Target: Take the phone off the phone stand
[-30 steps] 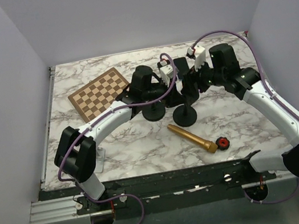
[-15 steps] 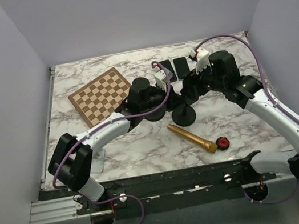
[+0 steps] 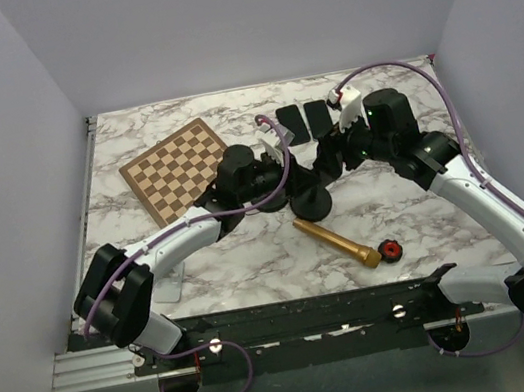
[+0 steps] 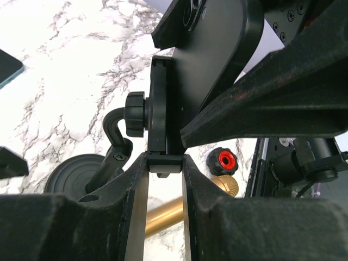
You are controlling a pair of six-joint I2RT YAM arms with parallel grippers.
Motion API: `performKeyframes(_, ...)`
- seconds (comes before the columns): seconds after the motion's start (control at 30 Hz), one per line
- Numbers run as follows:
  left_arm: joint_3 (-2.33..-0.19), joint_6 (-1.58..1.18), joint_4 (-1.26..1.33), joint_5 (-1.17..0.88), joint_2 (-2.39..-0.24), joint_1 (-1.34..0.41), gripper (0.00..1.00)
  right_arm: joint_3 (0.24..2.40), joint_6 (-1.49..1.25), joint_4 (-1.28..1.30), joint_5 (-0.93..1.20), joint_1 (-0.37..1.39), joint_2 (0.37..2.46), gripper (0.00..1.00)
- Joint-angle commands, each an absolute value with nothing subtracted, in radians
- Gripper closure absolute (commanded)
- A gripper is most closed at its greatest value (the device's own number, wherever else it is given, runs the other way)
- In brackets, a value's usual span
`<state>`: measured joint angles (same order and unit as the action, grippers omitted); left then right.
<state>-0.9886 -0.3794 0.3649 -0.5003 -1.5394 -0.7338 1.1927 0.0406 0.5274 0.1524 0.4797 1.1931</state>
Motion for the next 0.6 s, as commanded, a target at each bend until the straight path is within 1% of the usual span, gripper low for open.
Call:
performKeyframes(0.0,-0.857,-0.384,0.323,-0.339,-1.461,-0.68,1.0,1.276,0.056,0.502,0.01,0.429,1.165,0.99)
performKeyframes(0.07,-0.829,-0.397,0.362,-0.332,-1.442,-0.68,1.0,1.278,0.047,0.508,0.012,0.422,1.14,0.99)
performKeyframes(0.1,-0.828,-0.401,0.368,-0.345,-1.444,-0.68,1.0,1.278,0.041,0.511,0.005,0.421,1.172,0.99)
performKeyframes(0.3,-0.839,-0.465,0.447,-0.412,-1.505,-0.681,1.0,1.288,0.004,0.527,0.061,0.426,1.201,0.99)
performKeyframes(0.4,-0.842,-0.511,0.492,-0.413,-1.522,-0.681,1.0,1.293,-0.104,0.546,0.043,0.429,1.212,1.0)
performKeyframes(0.43,-0.841,-0.525,0.509,-0.41,-1.525,-0.682,1.0,1.293,-0.136,0.558,0.042,0.432,1.216,0.94)
performKeyframes(0.47,-0.841,-0.543,0.522,-0.404,-1.528,-0.684,1.0,1.286,-0.17,0.56,0.025,0.435,1.213,0.84)
performKeyframes(0.5,-0.841,-0.554,0.533,-0.396,-1.53,-0.688,1.0,1.273,-0.2,0.557,0.014,0.441,1.206,0.78)
performKeyframes(0.53,-0.841,-0.566,0.54,-0.387,-1.532,-0.69,1.0,1.256,-0.217,0.549,0.005,0.445,1.197,0.68)
performKeyframes(0.57,-0.841,-0.575,0.546,-0.379,-1.535,-0.694,1.0,1.242,-0.236,0.542,-0.03,0.453,1.187,0.57)
